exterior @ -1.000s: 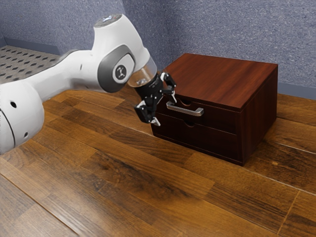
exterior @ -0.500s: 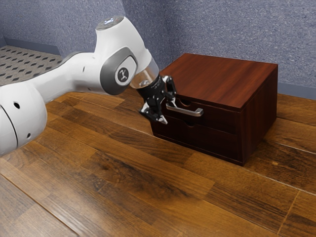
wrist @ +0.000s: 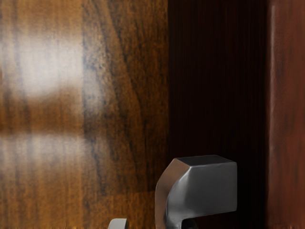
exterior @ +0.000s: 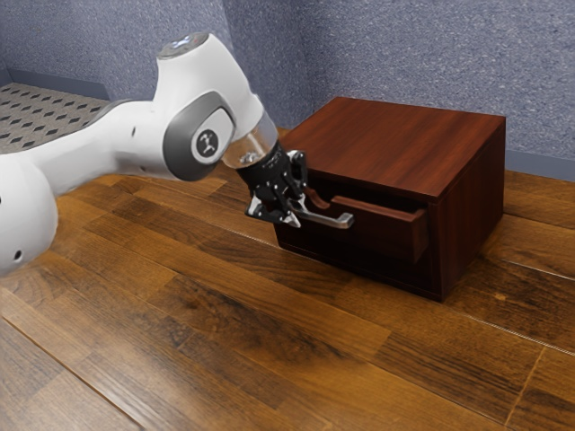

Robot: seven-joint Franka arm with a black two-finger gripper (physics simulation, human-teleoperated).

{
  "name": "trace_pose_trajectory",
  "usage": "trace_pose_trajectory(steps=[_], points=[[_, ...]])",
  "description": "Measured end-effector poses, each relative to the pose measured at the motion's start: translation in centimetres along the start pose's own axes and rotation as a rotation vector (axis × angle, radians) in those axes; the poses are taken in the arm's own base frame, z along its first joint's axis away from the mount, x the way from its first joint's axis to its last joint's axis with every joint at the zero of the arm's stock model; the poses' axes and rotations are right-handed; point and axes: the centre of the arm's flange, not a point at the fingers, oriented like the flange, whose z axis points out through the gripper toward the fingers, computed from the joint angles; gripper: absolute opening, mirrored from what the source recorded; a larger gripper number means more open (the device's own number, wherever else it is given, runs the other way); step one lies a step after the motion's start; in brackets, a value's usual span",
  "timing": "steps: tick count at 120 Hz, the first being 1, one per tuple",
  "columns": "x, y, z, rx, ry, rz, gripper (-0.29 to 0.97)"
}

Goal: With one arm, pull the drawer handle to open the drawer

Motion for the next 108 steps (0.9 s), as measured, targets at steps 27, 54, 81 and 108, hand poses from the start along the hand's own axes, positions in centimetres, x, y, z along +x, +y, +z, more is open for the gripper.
trace_pose_trajectory(steps=[27,54,81,108], points=[[0.2,-1.5,0.1,0.017,-0.002,-0.008,0.04],[0.2,-3.2,0.0,0.024,-0.004,-0.013,0.04],[0.1,-4.8,-0.7,0.025,-0.006,-0.018,0.04],[0.2,-6.9,-1.6,0.03,-0.015,-0.028,0.03]])
